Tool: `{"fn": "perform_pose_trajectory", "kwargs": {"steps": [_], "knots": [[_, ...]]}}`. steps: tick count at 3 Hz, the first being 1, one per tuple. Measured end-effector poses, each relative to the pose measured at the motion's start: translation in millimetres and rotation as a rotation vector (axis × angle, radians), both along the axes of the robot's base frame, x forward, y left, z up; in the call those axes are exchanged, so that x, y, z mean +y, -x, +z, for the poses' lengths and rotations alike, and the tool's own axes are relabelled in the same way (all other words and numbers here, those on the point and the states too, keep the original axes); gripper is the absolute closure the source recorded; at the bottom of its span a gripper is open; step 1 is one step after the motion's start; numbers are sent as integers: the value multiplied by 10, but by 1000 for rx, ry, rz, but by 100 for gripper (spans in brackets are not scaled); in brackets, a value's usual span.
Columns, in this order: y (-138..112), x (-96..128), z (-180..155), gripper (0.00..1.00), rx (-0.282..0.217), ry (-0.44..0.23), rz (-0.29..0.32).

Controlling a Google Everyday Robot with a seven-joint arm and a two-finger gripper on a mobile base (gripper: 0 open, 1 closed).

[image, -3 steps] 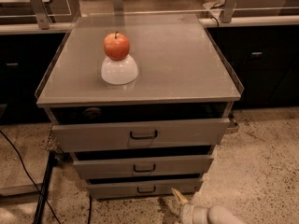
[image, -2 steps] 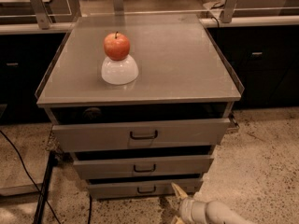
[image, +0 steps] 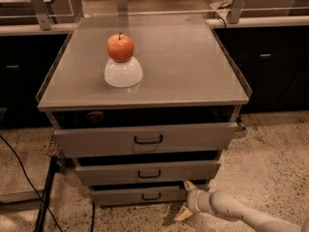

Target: Open bottom drawer

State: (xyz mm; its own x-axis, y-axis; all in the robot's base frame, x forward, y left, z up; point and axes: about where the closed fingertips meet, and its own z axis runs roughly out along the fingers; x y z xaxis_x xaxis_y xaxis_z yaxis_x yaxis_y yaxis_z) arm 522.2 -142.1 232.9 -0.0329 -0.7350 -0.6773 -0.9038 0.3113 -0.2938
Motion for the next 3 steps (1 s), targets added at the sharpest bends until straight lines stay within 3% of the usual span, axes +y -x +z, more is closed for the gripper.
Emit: {"fn": "perform_pose_trajectory", "kwargs": {"steps": [2,3], "knots": [[-86,55,-173,0,28,31,26],[-165,49,-368,0,78,64,34]]}}
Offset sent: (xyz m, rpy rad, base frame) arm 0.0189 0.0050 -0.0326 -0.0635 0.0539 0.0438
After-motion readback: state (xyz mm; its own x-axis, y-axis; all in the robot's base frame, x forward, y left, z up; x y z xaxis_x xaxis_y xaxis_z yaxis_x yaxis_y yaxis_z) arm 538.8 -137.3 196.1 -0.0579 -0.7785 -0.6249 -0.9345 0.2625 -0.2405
